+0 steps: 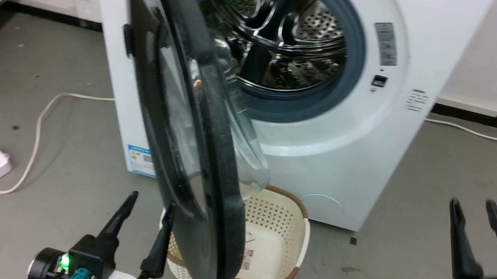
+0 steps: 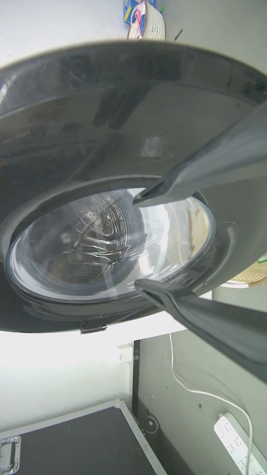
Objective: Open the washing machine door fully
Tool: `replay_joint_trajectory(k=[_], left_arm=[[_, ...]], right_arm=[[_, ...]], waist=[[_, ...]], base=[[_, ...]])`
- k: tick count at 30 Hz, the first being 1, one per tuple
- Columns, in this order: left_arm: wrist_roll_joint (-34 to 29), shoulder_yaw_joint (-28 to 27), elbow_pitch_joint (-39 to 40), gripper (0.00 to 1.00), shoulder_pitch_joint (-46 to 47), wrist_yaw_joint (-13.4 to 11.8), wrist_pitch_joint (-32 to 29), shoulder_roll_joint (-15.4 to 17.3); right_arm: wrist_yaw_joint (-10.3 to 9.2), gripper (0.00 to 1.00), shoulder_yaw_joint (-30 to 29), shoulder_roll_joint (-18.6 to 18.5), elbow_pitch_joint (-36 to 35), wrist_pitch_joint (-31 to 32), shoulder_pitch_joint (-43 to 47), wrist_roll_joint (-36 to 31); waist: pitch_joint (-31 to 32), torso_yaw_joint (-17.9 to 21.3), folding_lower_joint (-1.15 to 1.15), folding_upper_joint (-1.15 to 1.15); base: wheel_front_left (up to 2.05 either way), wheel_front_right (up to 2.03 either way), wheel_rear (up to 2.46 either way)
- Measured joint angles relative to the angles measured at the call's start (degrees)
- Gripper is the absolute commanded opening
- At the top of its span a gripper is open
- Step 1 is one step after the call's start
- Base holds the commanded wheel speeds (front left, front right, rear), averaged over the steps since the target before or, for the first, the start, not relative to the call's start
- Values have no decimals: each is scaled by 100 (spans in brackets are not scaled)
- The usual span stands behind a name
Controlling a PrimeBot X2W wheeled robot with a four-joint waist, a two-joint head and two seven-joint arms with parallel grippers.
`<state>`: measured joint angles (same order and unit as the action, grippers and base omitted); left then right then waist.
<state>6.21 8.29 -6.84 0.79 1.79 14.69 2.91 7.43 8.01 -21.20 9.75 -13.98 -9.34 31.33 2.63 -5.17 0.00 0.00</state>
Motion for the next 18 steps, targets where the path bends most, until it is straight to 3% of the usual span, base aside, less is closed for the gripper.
replay_joint_trajectory(k=[4, 5, 10, 18], left_arm=[[-46, -123, 51, 100, -70, 0, 0, 3], [-58, -145, 52, 100, -111, 7, 0, 3], [-134, -107, 22, 100, -237, 24, 0, 0], [-176, -4, -210, 100, -316, 5, 0, -5]], right_arm=[[0, 100, -502, 446, -335, -56, 541, -1026], [0, 100, -731, 750, -582, -74, 803, -1522], [1, 100, -959, 1568, -949, -76, 1516, -2499], [1, 100, -1006, 1738, -939, -76, 1614, -2674]], waist=[[27, 162, 0, 0], [29, 221, 0, 0], [32, 276, 0, 0], [8, 278, 1, 0]], base=[[0, 0, 0], [0, 0, 0], [0, 0, 0], [0, 0, 0]])
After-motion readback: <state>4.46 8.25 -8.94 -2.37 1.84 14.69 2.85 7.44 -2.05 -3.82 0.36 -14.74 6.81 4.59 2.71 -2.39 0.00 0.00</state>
